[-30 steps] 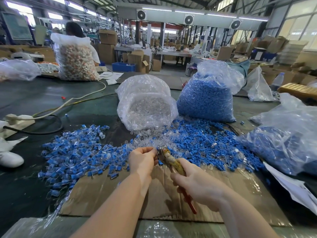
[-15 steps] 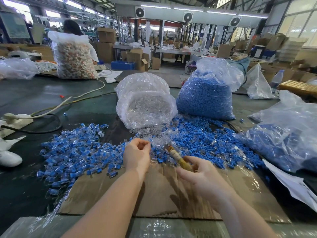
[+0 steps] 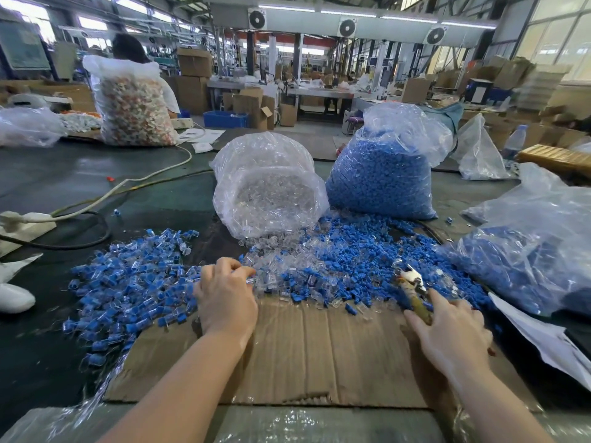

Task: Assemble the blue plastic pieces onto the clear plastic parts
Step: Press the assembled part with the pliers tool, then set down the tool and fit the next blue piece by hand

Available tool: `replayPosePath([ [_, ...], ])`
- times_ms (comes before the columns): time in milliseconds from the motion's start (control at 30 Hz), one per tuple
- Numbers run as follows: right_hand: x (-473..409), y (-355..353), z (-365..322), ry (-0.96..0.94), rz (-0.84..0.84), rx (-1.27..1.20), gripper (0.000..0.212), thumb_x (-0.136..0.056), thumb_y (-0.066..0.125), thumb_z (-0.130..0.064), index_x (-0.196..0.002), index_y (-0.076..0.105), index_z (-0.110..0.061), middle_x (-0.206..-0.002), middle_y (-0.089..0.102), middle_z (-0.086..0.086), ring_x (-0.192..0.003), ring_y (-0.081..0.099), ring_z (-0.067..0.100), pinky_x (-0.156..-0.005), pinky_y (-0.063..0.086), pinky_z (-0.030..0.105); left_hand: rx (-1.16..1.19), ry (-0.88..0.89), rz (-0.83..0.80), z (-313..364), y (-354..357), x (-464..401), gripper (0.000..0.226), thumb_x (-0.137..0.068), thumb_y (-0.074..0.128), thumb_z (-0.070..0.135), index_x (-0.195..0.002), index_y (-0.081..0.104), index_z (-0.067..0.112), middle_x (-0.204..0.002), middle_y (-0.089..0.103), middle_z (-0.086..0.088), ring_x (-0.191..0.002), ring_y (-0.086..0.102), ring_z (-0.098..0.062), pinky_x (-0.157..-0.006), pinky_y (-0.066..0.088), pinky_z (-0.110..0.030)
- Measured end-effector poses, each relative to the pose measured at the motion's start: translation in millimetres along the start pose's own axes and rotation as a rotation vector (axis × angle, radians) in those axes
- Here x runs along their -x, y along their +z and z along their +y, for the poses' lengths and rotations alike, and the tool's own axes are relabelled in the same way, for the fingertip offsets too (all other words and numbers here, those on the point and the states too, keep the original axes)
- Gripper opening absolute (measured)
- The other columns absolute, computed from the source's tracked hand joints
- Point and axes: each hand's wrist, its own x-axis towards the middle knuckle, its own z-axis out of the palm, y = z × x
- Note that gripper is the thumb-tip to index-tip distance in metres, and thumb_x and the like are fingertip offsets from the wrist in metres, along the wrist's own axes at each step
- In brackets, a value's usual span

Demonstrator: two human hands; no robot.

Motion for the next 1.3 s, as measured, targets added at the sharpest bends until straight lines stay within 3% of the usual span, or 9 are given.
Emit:
replayPosePath([
  [167,-3,4,8,0.004,0.0,0.035,0.067,-0.088,0.038,-0.062,-0.143,0.029,-0.025,-0.131,0.044,0.012,-0.121,0.041,0.031,-0.098,0.036,0.043,0.277,0.2,-0.151,33,15,21,0.021,-0.091,0.055,0.015,-0.109,0.065,0.02,-0.103,0.057,0.005,-0.102,0.045,-0.011,-0.092,0.036,-0.023],
  [300,-4,6,11,-0.008,-0.046,0.055,0.071,-0.088,0.038,-0.063,-0.146,0.02,-0.027,-0.137,0.038,0.012,-0.125,0.037,0.031,-0.101,0.035,0.043,0.256,0.265,-0.204,43,24,25,0.024,-0.094,0.05,0.019,-0.115,0.061,0.023,-0.103,0.054,0.009,-0.099,0.043,-0.006,-0.091,0.041,-0.023],
  [400,-3,5,9,0.004,-0.087,0.057,0.07,-0.088,0.037,-0.064,-0.146,0.019,-0.029,-0.141,0.035,0.011,-0.129,0.033,0.031,-0.105,0.031,0.046,0.171,0.261,-0.177,34,22,19,0.024,-0.095,0.048,0.021,-0.116,0.06,0.023,-0.106,0.055,0.009,-0.094,0.04,-0.003,-0.086,0.035,-0.018],
  [467,0,3,2,-0.029,-0.002,0.057,0.062,-0.089,0.039,-0.059,-0.143,0.027,-0.03,-0.141,0.036,0.008,-0.129,0.032,0.029,-0.107,0.026,0.047,0.096,0.241,-0.159,25,18,12,0.024,-0.095,0.048,0.023,-0.116,0.059,0.024,-0.108,0.056,0.009,-0.096,0.041,-0.004,-0.087,0.035,-0.019],
  [533,2,2,-10,-0.153,0.123,0.008,0.05,-0.09,0.045,-0.051,-0.136,0.038,-0.033,-0.136,0.04,0.002,-0.126,0.035,0.023,-0.105,0.027,0.043,0.001,0.218,-0.13,19,12,6,0.024,-0.095,0.048,0.027,-0.117,0.059,0.027,-0.109,0.056,0.009,-0.098,0.042,-0.007,-0.087,0.033,-0.022],
  [633,8,5,-38,-0.369,0.14,-0.093,0.029,-0.092,0.047,-0.041,-0.119,0.054,-0.032,-0.124,0.047,-0.006,-0.118,0.038,0.014,-0.102,0.028,0.035,-0.118,0.218,-0.077,17,6,-1,0.023,-0.095,0.047,0.03,-0.114,0.06,0.03,-0.108,0.055,0.01,-0.101,0.04,-0.012,-0.088,0.031,-0.027],
  [767,14,16,-64,-0.416,0.14,-0.004,0.017,-0.094,0.045,-0.036,-0.098,0.061,-0.03,-0.109,0.045,-0.005,-0.108,0.036,0.017,-0.093,0.024,0.039,0.029,0.276,-0.136,27,11,3,0.023,-0.094,0.049,0.029,-0.111,0.063,0.025,-0.106,0.057,0.009,-0.096,0.036,-0.008,-0.09,0.033,-0.024],
  [933,13,22,-74,-0.362,0.123,0.033,0.014,-0.093,0.046,-0.019,-0.096,0.058,-0.025,-0.103,0.045,-0.003,-0.104,0.038,0.02,-0.081,0.024,0.036,0.116,0.276,-0.268,37,24,12,0.026,-0.093,0.052,0.029,-0.116,0.062,0.021,-0.108,0.057,0.004,-0.102,0.043,-0.012,-0.092,0.041,-0.026],
  [1300,25,35,-89,-0.449,0.196,-0.357,0.009,-0.091,0.052,-0.024,-0.097,0.059,-0.022,-0.095,0.063,-0.006,-0.09,0.049,0.015,-0.08,0.032,0.027,0.304,0.169,-0.212,39,28,19,0.007,-0.089,0.06,0.018,-0.092,0.066,0.018,-0.092,0.056,0.005,-0.088,0.052,-0.011,-0.076,0.038,-0.018],
])
